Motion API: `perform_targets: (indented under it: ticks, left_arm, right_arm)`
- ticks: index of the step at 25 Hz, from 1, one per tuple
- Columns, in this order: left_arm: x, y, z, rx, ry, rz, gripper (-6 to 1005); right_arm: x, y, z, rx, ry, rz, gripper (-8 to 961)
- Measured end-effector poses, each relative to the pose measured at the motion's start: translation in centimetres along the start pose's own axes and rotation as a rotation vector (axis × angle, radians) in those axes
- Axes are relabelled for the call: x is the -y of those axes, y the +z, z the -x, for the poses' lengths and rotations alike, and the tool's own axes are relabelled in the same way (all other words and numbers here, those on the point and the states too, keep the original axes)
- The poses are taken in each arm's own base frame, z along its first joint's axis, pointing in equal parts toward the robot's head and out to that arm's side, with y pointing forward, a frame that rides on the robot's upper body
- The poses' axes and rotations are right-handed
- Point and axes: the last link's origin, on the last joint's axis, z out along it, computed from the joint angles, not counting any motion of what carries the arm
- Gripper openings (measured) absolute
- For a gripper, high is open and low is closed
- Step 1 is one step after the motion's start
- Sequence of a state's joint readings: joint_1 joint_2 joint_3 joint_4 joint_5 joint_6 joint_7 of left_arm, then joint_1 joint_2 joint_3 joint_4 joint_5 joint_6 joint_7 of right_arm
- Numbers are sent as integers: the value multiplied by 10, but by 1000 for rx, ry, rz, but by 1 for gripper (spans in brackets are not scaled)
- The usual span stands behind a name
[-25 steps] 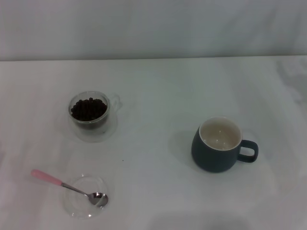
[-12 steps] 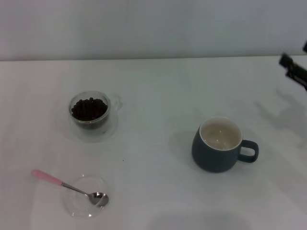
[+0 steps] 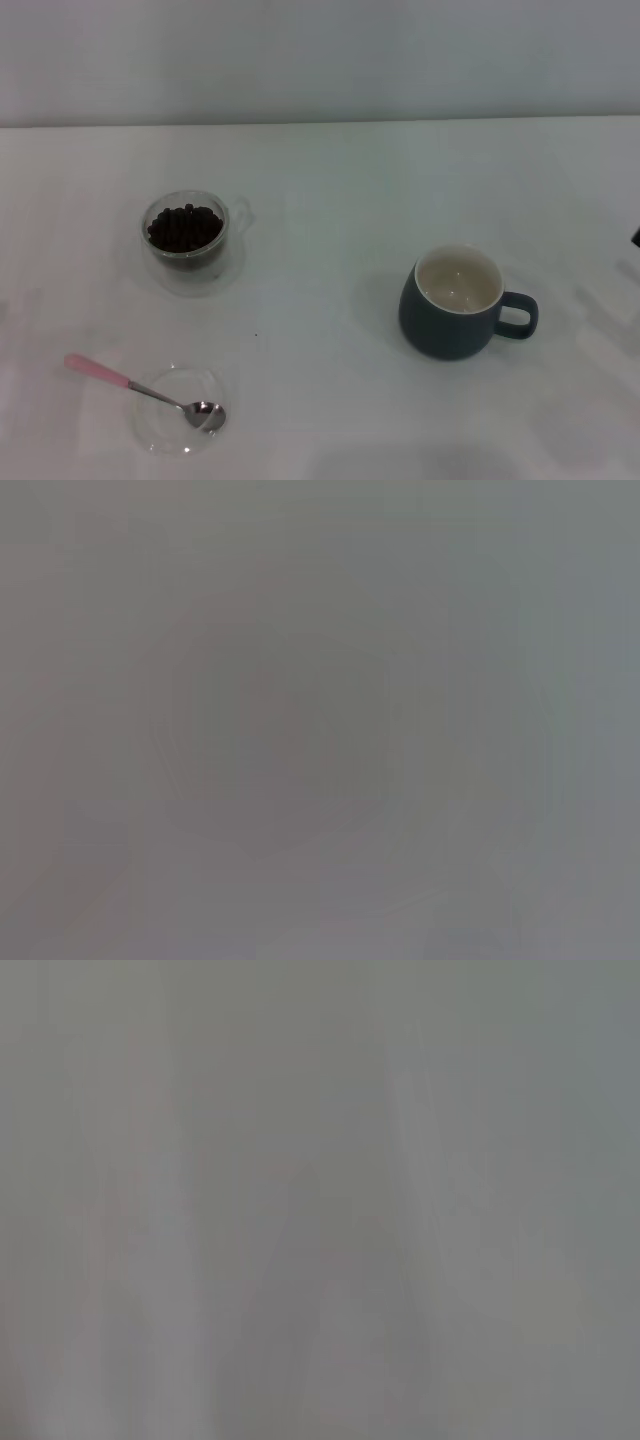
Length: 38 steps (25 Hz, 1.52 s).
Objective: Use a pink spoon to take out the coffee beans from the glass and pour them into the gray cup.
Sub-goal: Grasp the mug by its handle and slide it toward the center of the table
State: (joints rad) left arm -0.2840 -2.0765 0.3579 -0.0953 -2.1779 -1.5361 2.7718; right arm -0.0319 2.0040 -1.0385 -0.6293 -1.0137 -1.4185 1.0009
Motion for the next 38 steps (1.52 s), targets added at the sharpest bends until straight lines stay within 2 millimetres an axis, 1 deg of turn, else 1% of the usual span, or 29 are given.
perform_targets:
  ticks: [3, 9, 14, 22, 27, 32, 38]
  left_arm:
    - [-2, 4, 1, 8, -1, 7, 871]
    - [-6, 13, 6, 35, -8, 13, 870]
    - [-10, 20, 7, 44, -18, 25, 870]
    - [-14, 22, 9, 51, -27, 30, 869]
    - [-15, 22, 10, 51, -32, 29, 869]
    - [-17, 25, 8, 41, -50, 30, 870]
    - [-18, 29, 7, 38, -69, 35, 869]
  right_arm:
    - [-5, -11, -9, -21, 25, 2, 841]
    - [-18, -21, -28, -75, 36, 32, 841]
    - [-28, -24, -37, -64, -47, 56, 841]
    - [-26, -12, -48, -105, -45, 43, 840]
    - [-31, 5, -54, -136, -35, 91, 840]
    - [-36, 16, -61, -180, -38, 129, 840]
    - [-27, 19, -74, -268, -53, 69, 839]
